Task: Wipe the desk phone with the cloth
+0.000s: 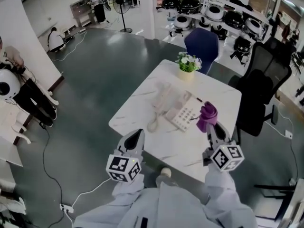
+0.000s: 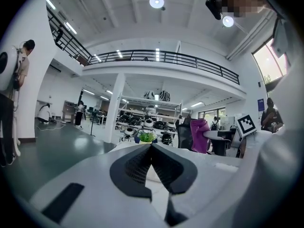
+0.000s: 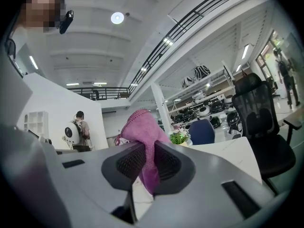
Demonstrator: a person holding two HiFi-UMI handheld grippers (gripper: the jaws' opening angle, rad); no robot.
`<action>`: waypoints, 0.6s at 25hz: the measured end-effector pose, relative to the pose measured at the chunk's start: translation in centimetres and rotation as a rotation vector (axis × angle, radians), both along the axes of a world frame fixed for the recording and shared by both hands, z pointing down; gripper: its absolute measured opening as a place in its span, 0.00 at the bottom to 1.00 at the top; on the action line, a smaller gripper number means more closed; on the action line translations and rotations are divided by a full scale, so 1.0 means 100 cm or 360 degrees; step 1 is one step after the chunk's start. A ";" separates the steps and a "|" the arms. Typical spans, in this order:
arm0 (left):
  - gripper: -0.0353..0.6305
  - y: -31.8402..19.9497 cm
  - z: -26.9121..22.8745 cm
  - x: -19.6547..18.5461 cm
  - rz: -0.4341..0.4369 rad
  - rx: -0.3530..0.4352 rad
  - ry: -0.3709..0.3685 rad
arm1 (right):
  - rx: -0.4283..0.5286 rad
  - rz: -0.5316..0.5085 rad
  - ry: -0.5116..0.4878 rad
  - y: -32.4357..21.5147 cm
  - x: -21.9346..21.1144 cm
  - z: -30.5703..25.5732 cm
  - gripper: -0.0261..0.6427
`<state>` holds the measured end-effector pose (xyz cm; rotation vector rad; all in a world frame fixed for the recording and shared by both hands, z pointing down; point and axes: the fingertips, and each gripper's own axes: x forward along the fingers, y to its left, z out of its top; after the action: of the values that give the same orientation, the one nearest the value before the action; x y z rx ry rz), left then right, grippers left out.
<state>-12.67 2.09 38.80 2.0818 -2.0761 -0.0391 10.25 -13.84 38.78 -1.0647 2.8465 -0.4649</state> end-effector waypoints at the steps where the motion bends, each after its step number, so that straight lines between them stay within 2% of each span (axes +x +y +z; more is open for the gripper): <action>1: 0.05 -0.010 0.000 -0.002 0.0016 -0.0005 0.0000 | -0.0004 0.0018 0.0002 -0.009 -0.001 0.001 0.09; 8: 0.05 -0.072 0.009 -0.013 0.0102 -0.0026 0.0007 | -0.0054 0.0100 0.0038 -0.054 -0.009 0.020 0.09; 15: 0.05 -0.112 0.020 -0.019 0.0178 -0.0065 0.0015 | -0.0067 0.0200 0.0100 -0.089 -0.003 0.030 0.09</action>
<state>-14.59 -9.08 40.79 2.1648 -1.9349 0.0100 9.94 -22.74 41.77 -1.2787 2.8124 -0.4914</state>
